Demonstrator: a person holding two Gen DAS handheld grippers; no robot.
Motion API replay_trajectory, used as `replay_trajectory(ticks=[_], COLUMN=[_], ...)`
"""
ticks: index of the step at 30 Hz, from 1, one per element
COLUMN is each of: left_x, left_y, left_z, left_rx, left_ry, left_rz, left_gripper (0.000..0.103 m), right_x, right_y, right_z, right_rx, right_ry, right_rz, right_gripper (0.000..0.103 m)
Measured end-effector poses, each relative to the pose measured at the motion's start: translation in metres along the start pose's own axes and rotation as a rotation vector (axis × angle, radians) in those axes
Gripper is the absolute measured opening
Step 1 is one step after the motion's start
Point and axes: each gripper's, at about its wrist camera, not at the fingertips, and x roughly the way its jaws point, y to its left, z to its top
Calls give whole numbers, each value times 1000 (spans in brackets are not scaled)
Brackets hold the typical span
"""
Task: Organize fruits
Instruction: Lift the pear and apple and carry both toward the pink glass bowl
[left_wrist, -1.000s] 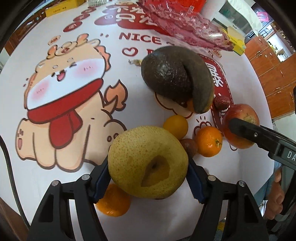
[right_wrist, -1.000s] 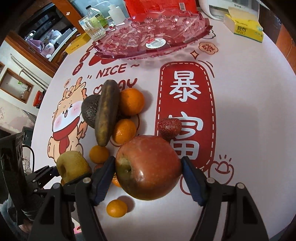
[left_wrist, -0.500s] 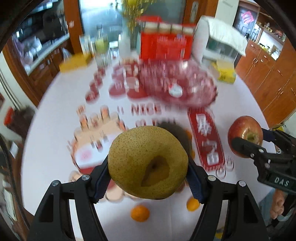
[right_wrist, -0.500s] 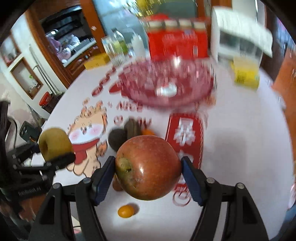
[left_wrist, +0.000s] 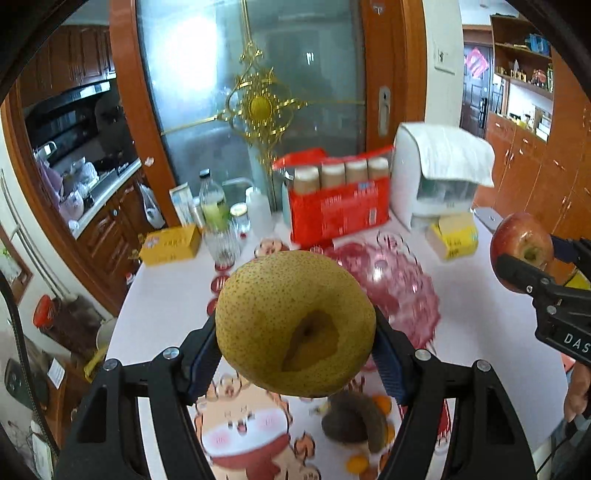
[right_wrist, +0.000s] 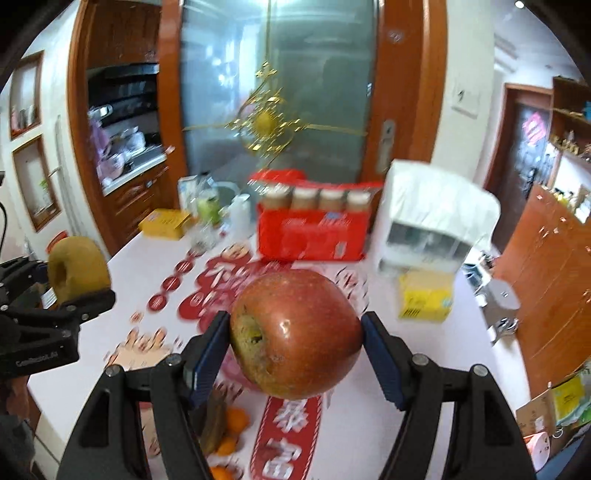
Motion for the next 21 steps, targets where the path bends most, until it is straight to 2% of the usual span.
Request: replay_trajectory(ticks=[4, 8, 14, 21], left_x=[21, 58, 137, 220], left_y=[-3, -11, -29, -42], left_z=[23, 36, 32, 3], left_rx=[-1, 0, 12, 19], left_ry=[-15, 4, 111, 243], left_rz=[-12, -28, -73, -80], left_gripper=[71, 71, 71, 71], right_x=[23, 66, 136, 207], right_y=[-8, -9, -7, -11], right_z=[14, 21, 8, -27], right_rx=[31, 51, 60, 77], right_ry=[4, 50, 169, 317], right_rz=[-23, -21, -19, -10], right_gripper=[72, 72, 72, 72])
